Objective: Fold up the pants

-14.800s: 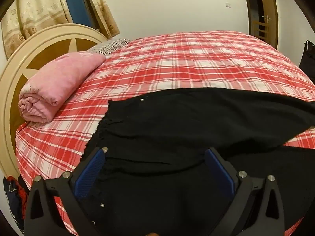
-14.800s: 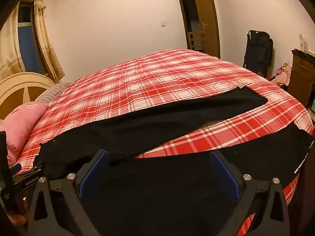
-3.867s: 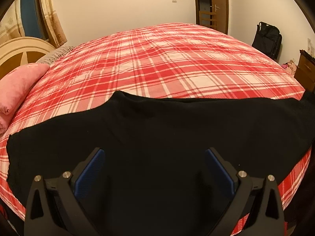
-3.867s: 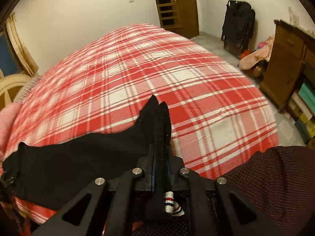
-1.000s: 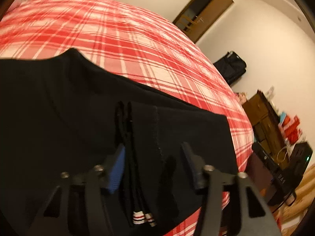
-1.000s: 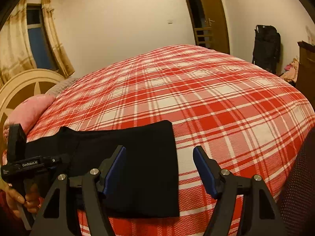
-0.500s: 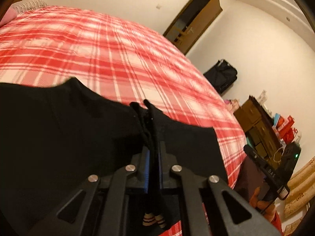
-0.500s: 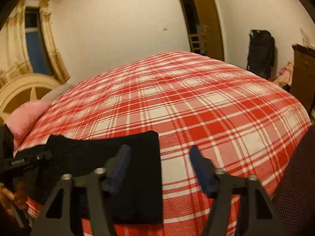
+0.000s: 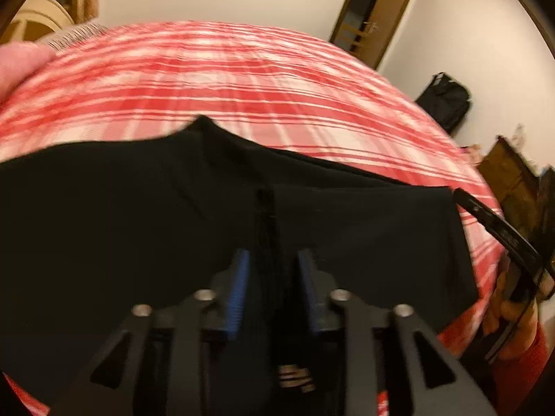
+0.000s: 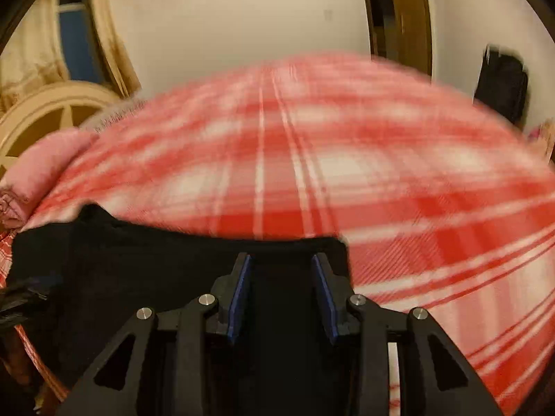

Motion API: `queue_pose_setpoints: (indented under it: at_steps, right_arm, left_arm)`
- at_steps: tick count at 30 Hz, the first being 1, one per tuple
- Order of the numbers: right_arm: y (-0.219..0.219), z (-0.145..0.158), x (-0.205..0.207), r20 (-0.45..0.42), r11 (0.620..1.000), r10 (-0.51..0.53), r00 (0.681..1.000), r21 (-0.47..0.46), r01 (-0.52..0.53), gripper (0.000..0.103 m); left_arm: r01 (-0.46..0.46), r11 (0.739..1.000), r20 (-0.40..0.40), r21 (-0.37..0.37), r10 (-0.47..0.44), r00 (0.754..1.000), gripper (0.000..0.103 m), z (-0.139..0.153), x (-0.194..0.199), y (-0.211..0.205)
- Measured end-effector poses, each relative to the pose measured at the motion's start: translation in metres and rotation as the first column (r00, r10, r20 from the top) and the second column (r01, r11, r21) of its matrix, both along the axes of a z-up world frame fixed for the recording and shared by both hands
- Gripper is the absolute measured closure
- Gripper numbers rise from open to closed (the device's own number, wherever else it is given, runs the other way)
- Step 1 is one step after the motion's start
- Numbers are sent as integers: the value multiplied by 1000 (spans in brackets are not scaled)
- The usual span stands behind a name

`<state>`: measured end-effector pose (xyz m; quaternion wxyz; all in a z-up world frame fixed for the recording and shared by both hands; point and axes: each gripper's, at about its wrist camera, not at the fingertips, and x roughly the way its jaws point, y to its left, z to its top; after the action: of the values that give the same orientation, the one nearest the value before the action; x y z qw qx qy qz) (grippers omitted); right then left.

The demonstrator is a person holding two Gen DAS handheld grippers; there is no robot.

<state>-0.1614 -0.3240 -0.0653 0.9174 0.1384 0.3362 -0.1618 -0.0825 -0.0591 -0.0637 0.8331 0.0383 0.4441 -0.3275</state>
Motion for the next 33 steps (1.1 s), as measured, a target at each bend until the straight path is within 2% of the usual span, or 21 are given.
queue_pose_setpoints:
  at_steps: [1,3,6,8,9,11,13,16,18,19,21,23,25,26,27,28,29,30,33]
  right_arm:
    - [3,1,0,21,1000,3,1000,-30,-2,64]
    - [10,1,3,2,997,3,1000,-79,-3,64]
    - [13,9,-2,5,998,-10,1000,-68,10,64]
    - [19,26,-22,92,999,-9,996,-45,13,64]
    - [25,32,-29,109,998,-3,994,-67,10,64]
    - [39,38,-44,94,993,5,996,-115,6,64]
    - [48,33,-55,62,994,24,998,-112,-16,64]
    - [53,13,-65,-18,993,15,1000,-116,-17,64]
    - [48,-8,-67,-76,997,1,997,-73,-7,64]
    - [50,-8,-73,-31,996,-6,1000,-89,3,62]
    - [54,-7,-70,-60,993,-12,998,-119,4,61]
    - [55,-2,-65,-76,994,-13,997,-106,5,61]
    - [58,10,-62,-16,999,21,1000,-45,-22,61]
    - [62,16,-60,11,999,37,999,-40,-37,55]
    - [69,22,-55,37,997,57,998,-44,-55,51]
    - [77,30,-46,67,995,89,994,-49,-86,43]
    - [85,35,-37,88,992,117,989,-50,-113,41]
    - [94,39,-25,106,988,149,983,-50,-144,41]
    - [127,46,14,107,966,255,961,-74,-248,41]
  left_arm:
    - [-21,1000,26,19,21,999,56,3,0,5]
    - [-59,997,73,47,56,996,53,8,-1,13]
    - [-85,994,127,62,77,989,50,16,-3,18]
    - [-64,997,141,49,56,988,50,21,-6,11]
    - [-44,998,145,44,38,989,50,22,-7,6]
    - [-4,999,157,52,-4,988,50,20,-15,-9]
    - [28,997,168,78,-41,985,50,16,-21,-23]
    - [31,989,163,146,-55,985,50,3,-23,-36]
    - [22,986,137,168,-46,990,48,-3,-20,-38]
    - [15,988,135,156,-37,990,45,-3,-20,-35]
    - [0,986,137,166,-23,990,38,-2,-17,-33]
    - [-11,985,146,171,-14,989,36,1,-16,-29]
    - [-30,986,157,167,4,988,34,5,-16,-23]
    - [-48,984,167,171,19,986,32,8,-15,-18]
    - [-63,983,176,175,32,984,27,10,-13,-12]
    - [-86,980,189,177,52,981,21,13,-10,-3]
    - [-106,978,197,178,70,978,18,14,-8,4]
    - [-136,975,207,177,98,973,13,16,-4,16]
    - [-232,961,230,150,194,954,11,21,6,58]
